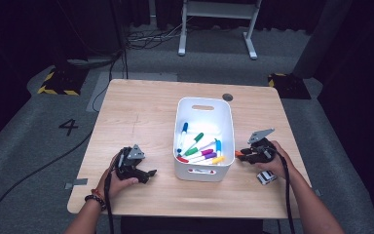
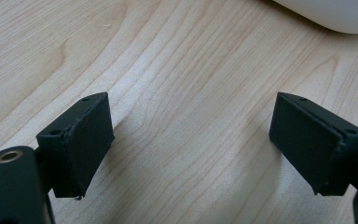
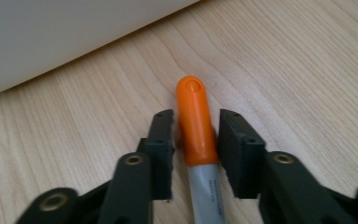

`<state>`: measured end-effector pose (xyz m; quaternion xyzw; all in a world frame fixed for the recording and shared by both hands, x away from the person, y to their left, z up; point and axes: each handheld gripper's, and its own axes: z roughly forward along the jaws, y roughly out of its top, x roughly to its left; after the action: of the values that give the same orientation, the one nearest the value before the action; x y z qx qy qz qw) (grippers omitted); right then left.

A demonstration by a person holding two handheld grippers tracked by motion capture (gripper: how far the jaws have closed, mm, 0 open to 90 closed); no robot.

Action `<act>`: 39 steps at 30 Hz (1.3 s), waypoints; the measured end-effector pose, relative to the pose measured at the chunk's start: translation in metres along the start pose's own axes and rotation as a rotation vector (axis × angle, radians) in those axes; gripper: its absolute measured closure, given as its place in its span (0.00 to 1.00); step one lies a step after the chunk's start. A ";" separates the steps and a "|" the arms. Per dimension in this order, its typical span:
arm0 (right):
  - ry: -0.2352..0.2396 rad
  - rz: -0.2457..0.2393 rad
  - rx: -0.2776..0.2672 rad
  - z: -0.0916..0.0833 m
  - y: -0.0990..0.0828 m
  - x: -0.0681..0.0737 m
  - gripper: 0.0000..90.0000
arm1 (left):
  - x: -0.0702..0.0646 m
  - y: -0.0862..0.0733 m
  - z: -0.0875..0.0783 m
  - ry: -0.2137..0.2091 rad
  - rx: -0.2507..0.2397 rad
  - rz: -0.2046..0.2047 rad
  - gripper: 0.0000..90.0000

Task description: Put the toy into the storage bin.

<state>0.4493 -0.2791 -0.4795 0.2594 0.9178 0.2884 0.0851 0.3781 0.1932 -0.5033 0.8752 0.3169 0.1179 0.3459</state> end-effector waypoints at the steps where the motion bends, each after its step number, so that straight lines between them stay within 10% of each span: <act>1: 0.000 -0.008 0.000 0.000 0.000 0.000 0.79 | 0.000 0.000 0.000 0.000 0.000 0.000 0.15; 11: -0.034 -0.003 -0.013 -0.002 -0.001 -0.002 0.82 | 0.000 0.000 0.000 -0.002 0.001 0.002 0.15; 27: -0.051 0.033 -0.301 -0.061 0.010 -0.001 0.83 | 0.000 0.000 0.000 0.002 0.000 -0.001 0.15; 39: -0.062 0.004 -0.368 -0.088 0.033 0.011 0.83 | 0.000 0.000 0.000 0.002 0.000 -0.001 0.15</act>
<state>0.4273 -0.2936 -0.3887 0.2503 0.8459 0.4434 0.1590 0.3782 0.1930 -0.5034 0.8750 0.3178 0.1184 0.3456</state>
